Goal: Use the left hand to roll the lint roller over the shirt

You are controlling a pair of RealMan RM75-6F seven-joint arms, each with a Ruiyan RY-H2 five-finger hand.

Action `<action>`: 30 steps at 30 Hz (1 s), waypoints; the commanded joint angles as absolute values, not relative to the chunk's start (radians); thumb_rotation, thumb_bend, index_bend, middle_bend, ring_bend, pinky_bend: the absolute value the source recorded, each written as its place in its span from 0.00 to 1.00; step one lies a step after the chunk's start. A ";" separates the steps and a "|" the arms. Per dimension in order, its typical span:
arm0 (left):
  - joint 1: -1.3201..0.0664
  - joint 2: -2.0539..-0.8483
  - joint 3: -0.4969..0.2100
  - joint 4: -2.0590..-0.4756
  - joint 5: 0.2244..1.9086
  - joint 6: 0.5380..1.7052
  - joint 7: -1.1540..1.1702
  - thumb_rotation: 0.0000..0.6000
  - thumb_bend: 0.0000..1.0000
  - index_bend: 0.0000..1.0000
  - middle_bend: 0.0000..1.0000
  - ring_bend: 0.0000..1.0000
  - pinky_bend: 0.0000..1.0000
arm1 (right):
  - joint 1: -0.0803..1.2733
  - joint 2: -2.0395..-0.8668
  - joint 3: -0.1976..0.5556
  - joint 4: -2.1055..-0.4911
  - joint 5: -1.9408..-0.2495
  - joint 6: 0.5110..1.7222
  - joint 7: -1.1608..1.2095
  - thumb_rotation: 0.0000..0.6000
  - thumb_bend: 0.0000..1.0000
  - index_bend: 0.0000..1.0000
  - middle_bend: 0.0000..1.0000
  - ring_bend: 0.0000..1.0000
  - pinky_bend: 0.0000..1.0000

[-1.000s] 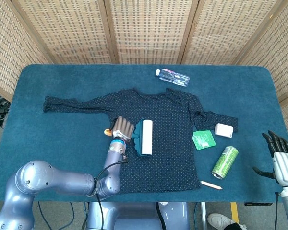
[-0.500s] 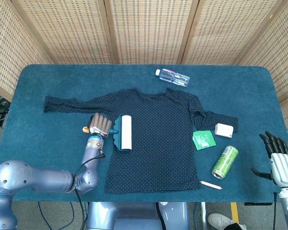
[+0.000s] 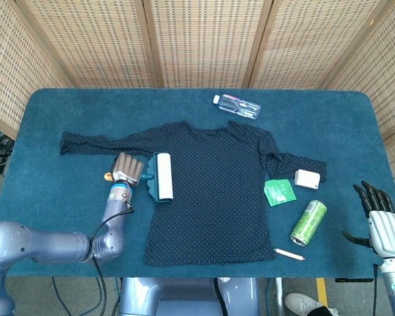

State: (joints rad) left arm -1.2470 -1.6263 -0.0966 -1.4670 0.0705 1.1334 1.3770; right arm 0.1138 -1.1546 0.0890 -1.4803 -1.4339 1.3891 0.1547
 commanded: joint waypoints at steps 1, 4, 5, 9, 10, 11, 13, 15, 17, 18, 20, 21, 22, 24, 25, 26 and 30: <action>-1.278 -1.660 -0.127 -1.468 0.060 1.153 1.406 1.00 0.97 0.91 0.76 0.66 0.70 | 0.113 -1.152 0.091 -1.476 -1.430 1.388 0.165 1.00 0.08 0.00 0.00 0.00 0.00; -1.297 -1.684 -0.145 -1.460 0.046 1.163 1.426 1.00 0.97 0.91 0.76 0.66 0.70 | 0.113 -1.151 0.092 -1.475 -1.428 1.386 0.171 1.00 0.08 0.00 0.00 0.00 0.00; -1.305 -1.695 -0.154 -1.456 0.040 1.165 1.433 1.00 0.97 0.91 0.76 0.66 0.70 | 0.113 -1.151 0.092 -1.474 -1.427 1.386 0.174 1.00 0.08 0.00 0.00 0.00 0.00; -1.336 -1.749 -0.185 -1.430 0.021 1.179 1.460 1.00 0.97 0.91 0.76 0.66 0.70 | 0.113 -1.149 0.093 -1.470 -1.425 1.384 0.184 1.00 0.08 0.00 0.00 0.00 0.00; -1.344 -1.768 -0.193 -1.420 0.020 1.188 1.466 1.00 0.97 0.91 0.76 0.66 0.70 | 0.113 -1.148 0.093 -1.469 -1.425 1.383 0.186 1.00 0.08 0.00 0.00 0.00 0.00; -1.350 -1.782 -0.197 -1.415 0.023 1.193 1.470 1.00 0.97 0.91 0.76 0.66 0.70 | 0.113 -1.148 0.093 -1.469 -1.424 1.383 0.188 1.00 0.08 0.00 0.00 0.00 0.00; -1.365 -1.816 -0.216 -1.409 0.040 1.205 1.467 1.00 0.97 0.91 0.76 0.66 0.70 | 0.112 -1.146 0.095 -1.466 -1.421 1.383 0.193 1.00 0.08 0.00 0.00 0.00 0.00; -1.371 -1.833 -0.225 -1.408 0.042 1.215 1.472 1.00 0.97 0.91 0.76 0.66 0.70 | 0.112 -1.146 0.095 -1.464 -1.420 1.382 0.197 1.00 0.08 0.00 0.00 0.00 0.00; -1.373 -1.840 -0.230 -1.412 0.044 1.219 1.477 1.00 0.97 0.91 0.76 0.66 0.70 | 0.111 -1.145 0.096 -1.464 -1.420 1.383 0.198 1.00 0.08 0.00 0.00 0.00 0.00; -1.371 -1.841 -0.232 -1.416 0.045 1.222 1.478 1.00 0.97 0.91 0.76 0.66 0.70 | 0.111 -1.145 0.096 -1.464 -1.420 1.384 0.198 1.00 0.08 0.00 0.00 0.00 0.00; -1.367 -1.839 -0.232 -1.421 0.047 1.224 1.479 1.00 0.97 0.91 0.76 0.66 0.70 | 0.110 -1.145 0.095 -1.465 -1.421 1.385 0.197 1.00 0.08 0.00 0.00 0.00 0.00; -1.364 -1.837 -0.231 -1.425 0.049 1.225 1.478 1.00 0.97 0.91 0.76 0.66 0.70 | 0.110 -1.145 0.095 -1.464 -1.422 1.386 0.197 1.00 0.08 0.00 0.00 0.00 0.00; -1.361 -1.834 -0.230 -1.427 0.050 1.227 1.477 1.00 0.97 0.91 0.76 0.66 0.70 | 0.110 -1.145 0.095 -1.465 -1.422 1.386 0.196 1.00 0.08 0.00 0.00 0.00 0.00; -1.350 -1.821 -0.227 -1.437 0.054 1.228 1.474 1.00 0.97 0.91 0.76 0.66 0.70 | 0.110 -1.145 0.094 -1.466 -1.423 1.387 0.194 1.00 0.08 0.00 0.00 0.00 0.00; -1.337 -1.805 -0.218 -1.445 0.055 1.231 1.468 1.00 0.97 0.91 0.76 0.66 0.70 | 0.109 -1.145 0.093 -1.468 -1.425 1.389 0.190 1.00 0.08 0.00 0.00 0.00 0.00; -1.331 -1.797 -0.214 -1.452 0.059 1.229 1.464 1.00 0.97 0.91 0.76 0.66 0.70 | 0.109 -1.145 0.093 -1.469 -1.426 1.390 0.188 1.00 0.08 0.00 0.00 0.00 0.00; -1.282 -1.743 -0.177 -1.487 0.092 1.222 1.429 1.00 0.97 0.91 0.76 0.66 0.70 | 0.107 -1.145 0.091 -1.476 -1.434 1.398 0.177 1.00 0.08 0.00 0.00 0.00 0.00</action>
